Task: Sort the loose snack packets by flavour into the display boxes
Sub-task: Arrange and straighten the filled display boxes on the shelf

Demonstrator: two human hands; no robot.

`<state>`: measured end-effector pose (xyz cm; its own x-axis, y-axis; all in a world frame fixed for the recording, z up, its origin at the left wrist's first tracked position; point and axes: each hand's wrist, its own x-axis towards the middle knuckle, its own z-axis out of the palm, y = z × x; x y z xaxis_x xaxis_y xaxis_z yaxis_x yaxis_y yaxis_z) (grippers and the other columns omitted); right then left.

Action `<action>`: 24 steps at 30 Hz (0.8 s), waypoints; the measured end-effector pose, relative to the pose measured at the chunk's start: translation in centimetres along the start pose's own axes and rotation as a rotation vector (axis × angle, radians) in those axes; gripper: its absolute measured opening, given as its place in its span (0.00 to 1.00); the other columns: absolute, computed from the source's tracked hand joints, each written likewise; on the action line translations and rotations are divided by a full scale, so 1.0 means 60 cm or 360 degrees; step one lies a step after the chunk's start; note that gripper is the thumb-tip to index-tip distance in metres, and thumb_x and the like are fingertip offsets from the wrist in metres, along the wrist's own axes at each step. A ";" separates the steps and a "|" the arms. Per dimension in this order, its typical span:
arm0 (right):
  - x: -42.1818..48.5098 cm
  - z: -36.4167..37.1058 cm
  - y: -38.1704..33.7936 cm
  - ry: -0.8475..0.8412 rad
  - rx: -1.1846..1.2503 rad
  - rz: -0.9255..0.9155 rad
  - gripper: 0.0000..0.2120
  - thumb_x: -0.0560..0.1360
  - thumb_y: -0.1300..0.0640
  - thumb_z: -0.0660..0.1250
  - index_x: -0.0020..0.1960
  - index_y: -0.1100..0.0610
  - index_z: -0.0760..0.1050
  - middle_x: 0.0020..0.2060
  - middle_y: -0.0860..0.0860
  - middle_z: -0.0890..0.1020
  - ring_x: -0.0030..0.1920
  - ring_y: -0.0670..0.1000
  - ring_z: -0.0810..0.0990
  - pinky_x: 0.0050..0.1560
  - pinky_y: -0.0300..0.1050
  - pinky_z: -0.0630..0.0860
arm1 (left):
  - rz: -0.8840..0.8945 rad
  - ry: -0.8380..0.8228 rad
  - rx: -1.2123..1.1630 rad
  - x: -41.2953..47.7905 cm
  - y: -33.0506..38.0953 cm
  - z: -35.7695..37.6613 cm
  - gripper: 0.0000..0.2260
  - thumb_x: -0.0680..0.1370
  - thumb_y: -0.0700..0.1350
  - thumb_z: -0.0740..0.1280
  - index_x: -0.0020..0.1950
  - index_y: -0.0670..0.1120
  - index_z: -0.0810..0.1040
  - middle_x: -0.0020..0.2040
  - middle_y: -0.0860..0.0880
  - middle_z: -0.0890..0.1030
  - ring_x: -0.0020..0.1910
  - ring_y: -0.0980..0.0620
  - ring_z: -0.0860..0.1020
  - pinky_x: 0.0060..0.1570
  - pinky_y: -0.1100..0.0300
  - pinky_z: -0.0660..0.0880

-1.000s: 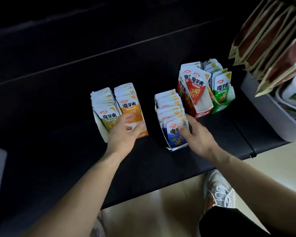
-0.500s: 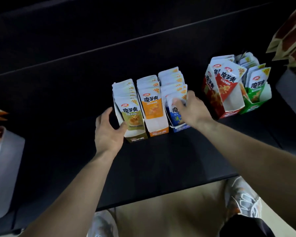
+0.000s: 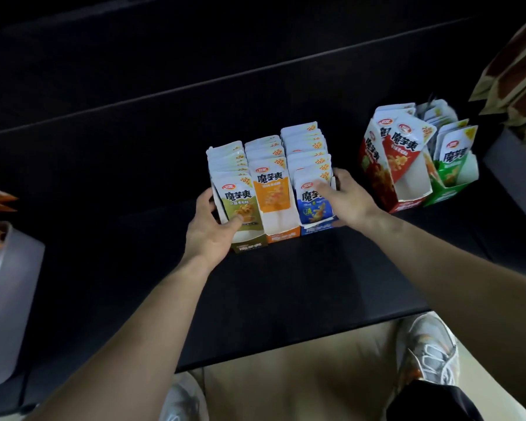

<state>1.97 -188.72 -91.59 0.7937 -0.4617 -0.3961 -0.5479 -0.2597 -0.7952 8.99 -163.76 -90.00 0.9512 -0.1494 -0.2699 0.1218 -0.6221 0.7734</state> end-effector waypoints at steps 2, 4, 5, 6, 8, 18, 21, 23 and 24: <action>-0.011 -0.023 0.010 -0.0017 -0.0066 -0.0044 0.34 0.78 0.36 0.62 0.78 0.48 0.57 0.69 0.50 0.75 0.63 0.55 0.78 0.60 0.58 0.78 | -0.0004 0.0064 0.0024 -0.006 0.008 -0.009 0.37 0.75 0.50 0.75 0.79 0.56 0.58 0.74 0.54 0.70 0.69 0.49 0.74 0.67 0.50 0.71; -0.025 -0.053 0.022 0.0076 -0.0208 -0.0161 0.30 0.80 0.42 0.63 0.77 0.52 0.61 0.68 0.51 0.75 0.65 0.54 0.76 0.64 0.52 0.75 | 0.0044 0.0206 0.0113 -0.017 0.023 -0.017 0.37 0.75 0.51 0.74 0.79 0.54 0.59 0.76 0.51 0.66 0.71 0.48 0.71 0.68 0.44 0.71; -0.032 -0.070 0.030 0.0166 -0.0282 -0.0205 0.27 0.80 0.44 0.64 0.76 0.52 0.64 0.67 0.51 0.76 0.64 0.54 0.76 0.64 0.51 0.74 | 0.0100 0.0262 0.0159 -0.025 0.034 -0.018 0.35 0.75 0.51 0.74 0.78 0.53 0.61 0.75 0.51 0.66 0.71 0.48 0.71 0.67 0.44 0.72; -0.037 -0.088 0.042 0.0274 -0.0361 -0.0238 0.25 0.80 0.45 0.64 0.74 0.52 0.66 0.66 0.51 0.76 0.65 0.55 0.76 0.64 0.51 0.74 | 0.0175 0.0297 0.0198 -0.032 0.045 -0.015 0.32 0.75 0.50 0.73 0.76 0.53 0.63 0.73 0.51 0.67 0.69 0.49 0.72 0.66 0.44 0.74; -0.049 -0.124 0.064 0.0432 -0.0702 -0.0240 0.24 0.80 0.46 0.64 0.73 0.52 0.67 0.70 0.53 0.71 0.69 0.59 0.72 0.63 0.53 0.74 | 0.0299 0.0295 0.0240 -0.047 0.072 0.004 0.27 0.76 0.49 0.72 0.73 0.52 0.67 0.68 0.52 0.69 0.64 0.51 0.74 0.62 0.47 0.76; -0.112 -0.133 0.118 -0.0166 -0.1326 -0.0388 0.12 0.76 0.43 0.59 0.56 0.45 0.73 0.52 0.48 0.83 0.57 0.54 0.80 0.64 0.53 0.66 | 0.0519 -0.0293 0.0122 -0.086 0.136 0.232 0.16 0.78 0.47 0.71 0.65 0.54 0.74 0.59 0.57 0.79 0.50 0.58 0.80 0.53 0.58 0.78; -0.130 -0.143 0.122 0.0156 -0.1239 -0.0615 0.15 0.75 0.44 0.54 0.48 0.48 0.78 0.43 0.49 0.83 0.47 0.56 0.81 0.51 0.49 0.71 | 0.0482 -0.0418 0.0123 -0.088 0.147 0.281 0.23 0.78 0.51 0.70 0.72 0.54 0.70 0.62 0.56 0.78 0.50 0.56 0.80 0.54 0.54 0.79; -0.129 -0.164 0.124 0.0610 -0.0993 -0.0754 0.13 0.76 0.47 0.59 0.50 0.51 0.79 0.45 0.50 0.80 0.46 0.56 0.79 0.47 0.49 0.72 | 0.0514 -0.0422 0.0124 -0.089 0.151 0.305 0.26 0.77 0.53 0.72 0.73 0.57 0.68 0.61 0.56 0.78 0.51 0.51 0.80 0.55 0.50 0.78; -0.122 -0.175 0.127 0.0759 -0.0870 -0.0750 0.10 0.75 0.50 0.64 0.53 0.53 0.78 0.48 0.52 0.78 0.49 0.56 0.77 0.48 0.48 0.73 | 0.0528 -0.0424 0.0121 -0.091 0.152 0.315 0.27 0.76 0.53 0.72 0.73 0.59 0.68 0.59 0.57 0.78 0.52 0.50 0.80 0.55 0.48 0.78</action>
<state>-10.78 -196.23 -89.94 0.8416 -0.4778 0.2518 -0.3367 -0.8287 -0.4470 -0.42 -183.14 -92.30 0.8277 -0.5378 -0.1599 -0.2092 -0.5603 0.8014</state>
